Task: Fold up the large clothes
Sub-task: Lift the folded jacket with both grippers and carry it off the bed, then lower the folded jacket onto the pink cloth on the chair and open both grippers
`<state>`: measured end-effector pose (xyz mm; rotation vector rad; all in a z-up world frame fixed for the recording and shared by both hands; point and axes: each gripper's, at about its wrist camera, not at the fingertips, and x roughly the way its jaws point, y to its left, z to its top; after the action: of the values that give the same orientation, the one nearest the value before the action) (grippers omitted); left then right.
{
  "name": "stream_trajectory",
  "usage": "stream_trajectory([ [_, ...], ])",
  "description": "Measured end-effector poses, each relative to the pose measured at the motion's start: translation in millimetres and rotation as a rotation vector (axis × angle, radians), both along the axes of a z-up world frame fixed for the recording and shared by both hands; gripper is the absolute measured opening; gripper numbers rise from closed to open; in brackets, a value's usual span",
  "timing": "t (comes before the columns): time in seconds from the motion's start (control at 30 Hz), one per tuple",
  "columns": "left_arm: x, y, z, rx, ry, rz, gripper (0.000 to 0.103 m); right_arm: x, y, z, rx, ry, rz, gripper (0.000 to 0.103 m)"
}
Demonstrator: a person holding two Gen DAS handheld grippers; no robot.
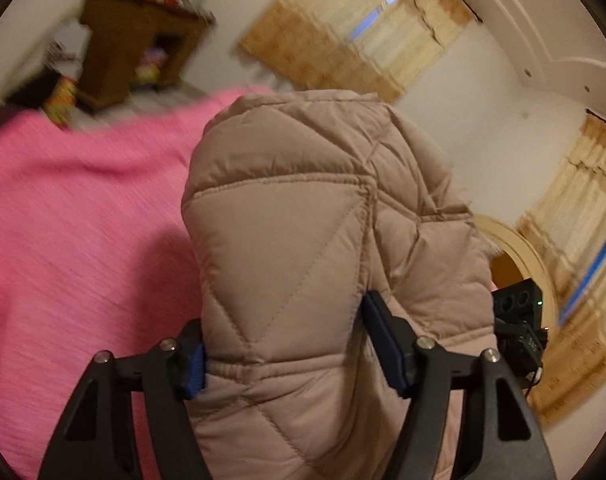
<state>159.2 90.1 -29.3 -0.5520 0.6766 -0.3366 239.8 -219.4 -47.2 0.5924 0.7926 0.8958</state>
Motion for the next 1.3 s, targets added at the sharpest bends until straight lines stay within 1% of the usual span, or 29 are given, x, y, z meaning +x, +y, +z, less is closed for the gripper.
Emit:
stream_trajectory([
  [0.07, -1.4, 20.1, 16.3, 0.051, -0.032, 0.088, 0.069, 18.1, 33.4, 6.1, 0.004, -0.027, 0.052, 0.064],
  [0.1, -1.2, 31.5, 22.2, 0.086, -0.049, 0.135, 0.069, 33.8, 59.3, 6.9, 0.013, -0.038, 0.087, 0.064],
  [0.2, 7.5, 61.5, 22.4, 0.186, -0.051, 0.277, 0.069, 64.4, 114.9, -2.0, -0.022, -0.088, 0.137, 0.062],
  [0.27, 21.9, 77.5, 4.6, 0.257, -0.019, 0.359, 0.069, 86.0, 151.8, -21.6, -0.08, -0.103, 0.142, 0.061],
  [0.3, 31.6, 89.2, -11.1, 0.262, 0.025, 0.397, 0.07, 99.4, 168.9, -39.5, -0.119, -0.089, 0.133, 0.061],
  [0.33, 41.6, 98.5, -27.6, 0.237, 0.073, 0.426, 0.071, 112.8, 181.3, -60.3, -0.149, -0.063, 0.12, 0.061],
  [0.37, 49.7, 108.4, -43.8, 0.208, 0.11, 0.456, 0.075, 123.0, 186.1, -78.6, -0.14, -0.033, 0.109, 0.061],
  [0.4, 52.6, 114.3, -51.8, 0.182, 0.115, 0.47, 0.079, 131.1, 186.5, -92.2, -0.108, -0.003, 0.103, 0.062],
  [0.43, 55.1, 116.0, -57.2, 0.169, 0.11, 0.475, 0.081, 139.5, 185.8, -105.7, -0.074, 0.028, 0.092, 0.07],
  [0.47, 56.5, 112.9, -60.5, 0.185, 0.108, 0.485, 0.088, 140.8, 185.3, -112.9, -0.066, 0.04, 0.08, 0.074],
  [0.5, 61.5, 107.6, -62.5, 0.233, 0.11, 0.511, 0.097, 145.5, 183.9, -120.0, -0.049, 0.056, 0.074, 0.08],
  [0.53, 68.0, 100.6, -64.8, 0.299, 0.112, 0.545, 0.101, 147.6, 183.4, -121.0, -0.045, 0.06, 0.072, 0.08],
  [0.57, 75.4, 90.3, -67.3, 0.368, 0.11, 0.574, 0.103, 148.6, 185.0, -121.4, -0.054, 0.06, 0.072, 0.08],
  [0.6, 77.5, 85.8, -67.3, 0.399, 0.106, 0.583, 0.103, 147.7, 182.9, -119.2, -0.073, 0.06, 0.071, 0.081],
  [0.63, 82.7, 81.4, -66.7, 0.411, 0.107, 0.585, 0.103, 147.8, 181.2, -117.2, -0.087, 0.062, 0.067, 0.081],
  [0.7, 86.6, 83.5, -73.9, 0.391, 0.12, 0.589, 0.103, 146.7, 170.8, -109.0, -0.104, 0.079, 0.05, 0.083],
  [0.77, 83.3, 89.3, -76.3, 0.382, 0.119, 0.588, 0.103, 139.2, 159.2, -92.5, -0.111, 0.065, 0.0, 0.083],
  [0.8, 85.5, 86.9, -78.4, 0.385, 0.123, 0.594, 0.103, 132.6, 148.0, -78.2, -0.12, 0.028, -0.053, 0.083],
  [0.83, 75.0, 100.7, -74.0, 0.385, 0.125, 0.6, 0.103, 125.1, 138.6, -63.7, -0.132, -0.015, -0.109, 0.083],
  [0.9, 67.6, 106.2, -68.0, 0.378, 0.127, 0.605, 0.103, 103.9, 122.8, -31.4, -0.154, -0.125, -0.206, 0.083],
  [0.93, 65.8, 106.5, -66.8, 0.374, 0.13, 0.605, 0.103, 97.3, 126.1, -15.9, -0.173, -0.172, -0.211, 0.081],
  [0.97, 63.4, 106.5, -65.1, 0.376, 0.131, 0.608, 0.103, 86.8, 137.2, 2.0, -0.227, -0.239, -0.193, 0.079],
  [1.03, 43.3, 101.6, -60.6, 0.396, 0.132, 0.619, 0.103, 73.3, 165.9, 20.7, -0.329, -0.332, -0.146, 0.064],
  [1.07, 44.2, 99.1, -58.6, 0.414, 0.13, 0.628, 0.103, 69.8, 183.0, 25.8, -0.378, -0.36, -0.113, 0.063],
  [1.1, 43.8, 95.9, -57.5, 0.438, 0.127, 0.637, 0.103, 69.7, 204.1, 29.0, -0.407, -0.369, -0.07, 0.063],
  [1.17, 42.0, 92.5, -55.9, 0.468, 0.128, 0.648, 0.103, 74.1, 231.0, 21.8, -0.459, -0.349, -0.034, 0.063],
  [1.23, 43.5, 93.9, -55.9, 0.466, 0.136, 0.646, 0.103, 78.6, 253.1, -1.4, -0.545, -0.308, -0.037, 0.063],
  [1.27, 43.1, 96.5, -56.6, 0.456, 0.139, 0.643, 0.103, 83.4, 258.5, -15.5, -0.565, -0.286, -0.041, 0.063],
  [1.3, 42.6, 99.3, -57.4, 0.443, 0.142, 0.641, 0.103, 82.3, 258.2, -26.2, -0.561, -0.286, -0.057, 0.063],
])
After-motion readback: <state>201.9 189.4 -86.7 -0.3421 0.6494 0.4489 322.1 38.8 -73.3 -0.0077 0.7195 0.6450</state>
